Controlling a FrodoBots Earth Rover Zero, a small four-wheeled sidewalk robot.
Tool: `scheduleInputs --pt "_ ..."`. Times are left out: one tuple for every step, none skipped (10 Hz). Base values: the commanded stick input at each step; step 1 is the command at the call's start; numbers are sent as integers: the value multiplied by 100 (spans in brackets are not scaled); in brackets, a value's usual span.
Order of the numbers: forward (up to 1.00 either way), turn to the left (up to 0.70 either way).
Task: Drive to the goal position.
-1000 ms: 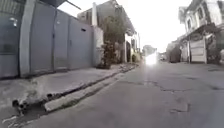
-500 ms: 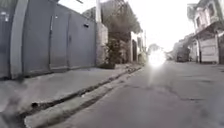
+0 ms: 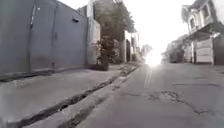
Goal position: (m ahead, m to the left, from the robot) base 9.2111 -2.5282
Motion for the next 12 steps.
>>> scheduleInputs --pt "100 -30" --pt "100 -30" --pt "100 -30" --pt "100 -30" --pt "100 -30" --pt "74 -48" --pt "49 -66" --pt "23 -84" --pt "0 -100" --pt "0 -100" --pt "0 -100" --pt "0 -100"
